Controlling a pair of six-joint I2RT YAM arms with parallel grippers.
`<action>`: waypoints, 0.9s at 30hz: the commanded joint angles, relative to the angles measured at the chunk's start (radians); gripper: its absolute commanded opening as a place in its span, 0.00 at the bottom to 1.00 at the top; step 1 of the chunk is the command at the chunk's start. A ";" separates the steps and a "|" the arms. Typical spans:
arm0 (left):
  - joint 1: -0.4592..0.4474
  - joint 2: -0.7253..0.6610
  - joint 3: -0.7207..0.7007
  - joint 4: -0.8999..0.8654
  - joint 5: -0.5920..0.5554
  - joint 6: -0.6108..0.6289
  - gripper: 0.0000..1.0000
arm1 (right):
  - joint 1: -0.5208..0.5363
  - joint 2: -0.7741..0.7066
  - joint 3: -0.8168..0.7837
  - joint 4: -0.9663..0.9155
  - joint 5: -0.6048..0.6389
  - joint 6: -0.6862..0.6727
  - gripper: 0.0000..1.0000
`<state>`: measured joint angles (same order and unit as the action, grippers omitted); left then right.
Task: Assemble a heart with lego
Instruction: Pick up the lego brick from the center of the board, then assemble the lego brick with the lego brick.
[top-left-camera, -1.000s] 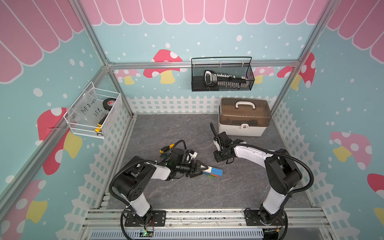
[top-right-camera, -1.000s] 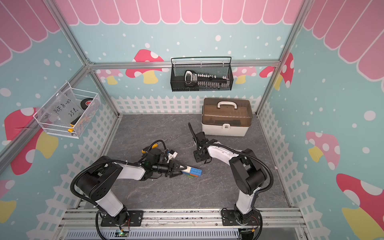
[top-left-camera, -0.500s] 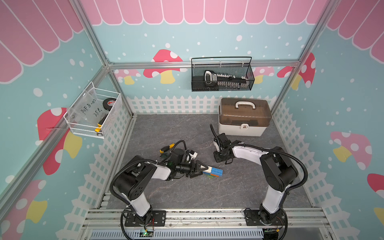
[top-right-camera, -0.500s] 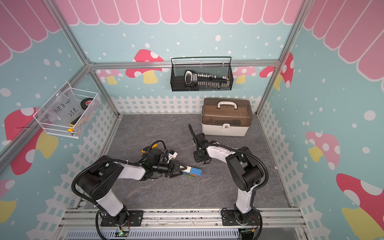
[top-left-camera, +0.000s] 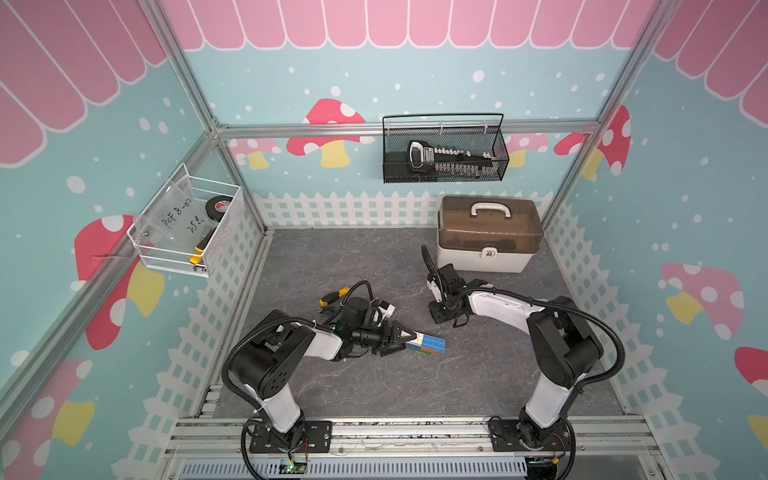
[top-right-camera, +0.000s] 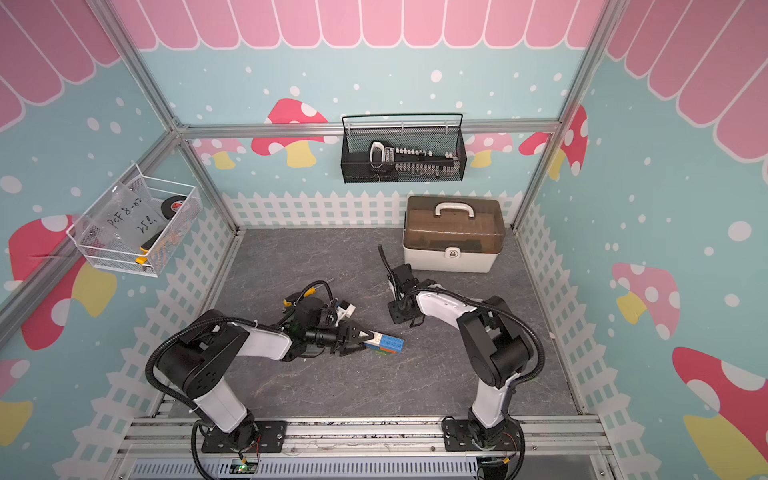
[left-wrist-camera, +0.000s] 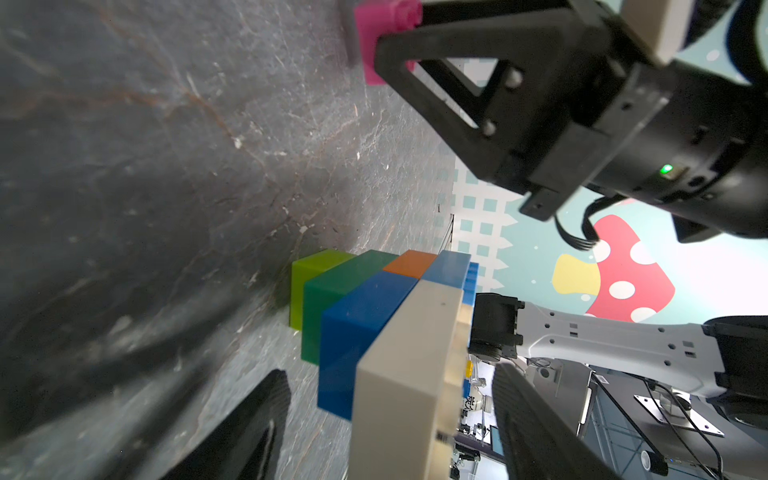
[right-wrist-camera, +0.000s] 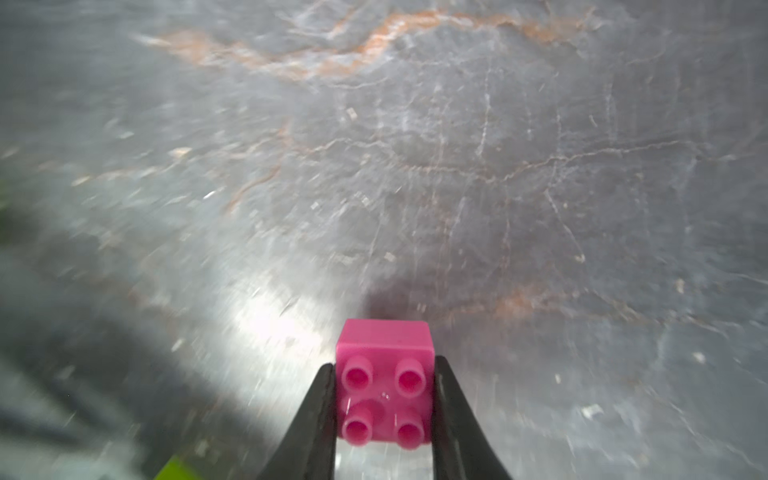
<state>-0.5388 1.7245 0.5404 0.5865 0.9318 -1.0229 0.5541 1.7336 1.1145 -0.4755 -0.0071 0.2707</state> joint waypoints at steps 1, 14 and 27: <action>0.002 0.018 0.019 0.038 0.012 -0.017 0.76 | -0.003 -0.134 0.039 -0.170 -0.122 -0.232 0.17; 0.003 0.060 0.011 0.101 0.025 -0.045 0.71 | 0.086 -0.288 0.120 -0.585 -0.278 -0.694 0.15; 0.000 0.030 0.015 0.009 0.006 0.005 0.67 | 0.149 -0.174 0.158 -0.528 -0.149 -0.753 0.12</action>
<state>-0.5388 1.7752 0.5430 0.6395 0.9390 -1.0462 0.6956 1.5463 1.2446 -1.0100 -0.1917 -0.4316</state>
